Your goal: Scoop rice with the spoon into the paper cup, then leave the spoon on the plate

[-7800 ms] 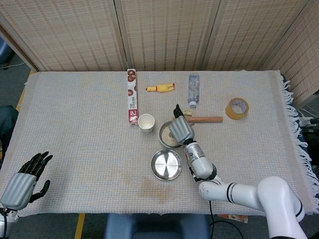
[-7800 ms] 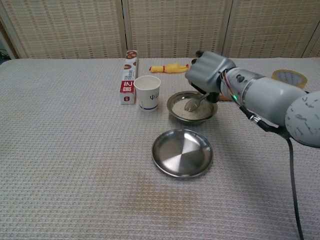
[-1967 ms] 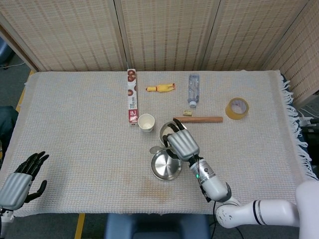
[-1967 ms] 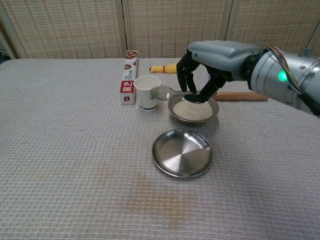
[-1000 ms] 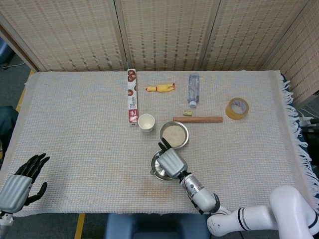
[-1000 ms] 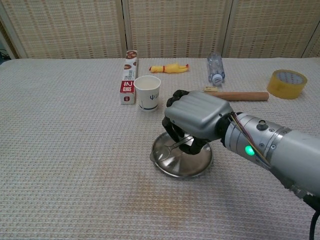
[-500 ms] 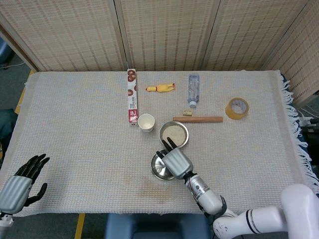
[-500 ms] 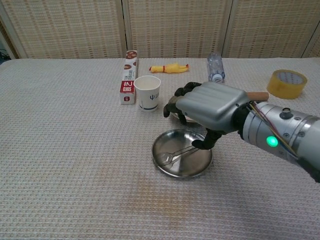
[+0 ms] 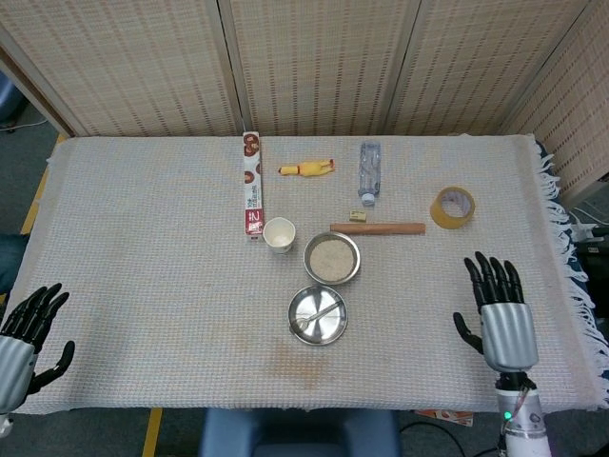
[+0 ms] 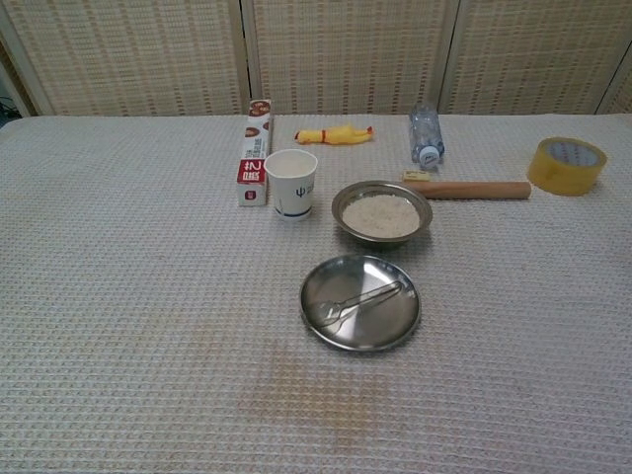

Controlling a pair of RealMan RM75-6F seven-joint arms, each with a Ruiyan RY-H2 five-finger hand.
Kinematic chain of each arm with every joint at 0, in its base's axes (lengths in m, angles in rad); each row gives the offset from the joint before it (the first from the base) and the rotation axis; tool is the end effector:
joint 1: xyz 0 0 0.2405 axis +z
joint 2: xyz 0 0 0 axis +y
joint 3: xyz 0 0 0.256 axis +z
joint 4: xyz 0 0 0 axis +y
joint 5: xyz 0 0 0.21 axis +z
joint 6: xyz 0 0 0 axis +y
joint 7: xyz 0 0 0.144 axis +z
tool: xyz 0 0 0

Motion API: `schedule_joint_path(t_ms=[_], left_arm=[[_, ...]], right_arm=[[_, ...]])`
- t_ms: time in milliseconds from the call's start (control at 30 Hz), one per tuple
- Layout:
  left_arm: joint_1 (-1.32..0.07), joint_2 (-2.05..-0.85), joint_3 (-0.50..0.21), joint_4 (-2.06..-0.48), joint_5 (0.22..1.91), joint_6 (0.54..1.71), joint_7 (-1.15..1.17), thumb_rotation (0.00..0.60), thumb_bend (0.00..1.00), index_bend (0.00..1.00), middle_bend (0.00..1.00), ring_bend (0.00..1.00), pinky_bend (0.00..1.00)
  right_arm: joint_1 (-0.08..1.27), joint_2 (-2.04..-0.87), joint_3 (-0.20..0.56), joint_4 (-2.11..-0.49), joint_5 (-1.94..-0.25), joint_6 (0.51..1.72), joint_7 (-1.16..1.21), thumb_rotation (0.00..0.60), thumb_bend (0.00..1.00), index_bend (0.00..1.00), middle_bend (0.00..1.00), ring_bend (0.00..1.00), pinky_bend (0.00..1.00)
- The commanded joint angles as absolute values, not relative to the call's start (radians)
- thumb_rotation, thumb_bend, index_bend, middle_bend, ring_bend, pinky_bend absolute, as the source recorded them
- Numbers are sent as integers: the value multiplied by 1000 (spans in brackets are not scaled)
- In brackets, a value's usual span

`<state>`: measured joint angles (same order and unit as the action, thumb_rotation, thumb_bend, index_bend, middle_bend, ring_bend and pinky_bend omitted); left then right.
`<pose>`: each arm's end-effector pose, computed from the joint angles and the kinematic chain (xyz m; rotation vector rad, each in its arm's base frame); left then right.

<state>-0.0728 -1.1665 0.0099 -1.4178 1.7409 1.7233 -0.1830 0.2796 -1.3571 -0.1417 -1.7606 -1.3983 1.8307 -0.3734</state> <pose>-0.3041 0.1609 0.1675 -1.4937 -0.7343 -1.1711 -0.2403 -0.1846 0.1052 1.3150 -0.7702 1.0036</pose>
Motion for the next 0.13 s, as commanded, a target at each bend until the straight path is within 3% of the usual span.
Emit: schedule_joint_path(t_ms=[33,133], left_arm=[[-75,-1174,3,-1436,1728,1699,-133,600,461,0,0,0,134],[-77,-1174,3,-1448,1717,1682,-104,600,460,0,0,0,134]], right_arm=[[168,-1276,-169,-1672,-1431,1883,-237,600,208,0,0,0,0],[153,-1254,-144,-1668,-1429,1869,-208,600,207,0,0,0,0]])
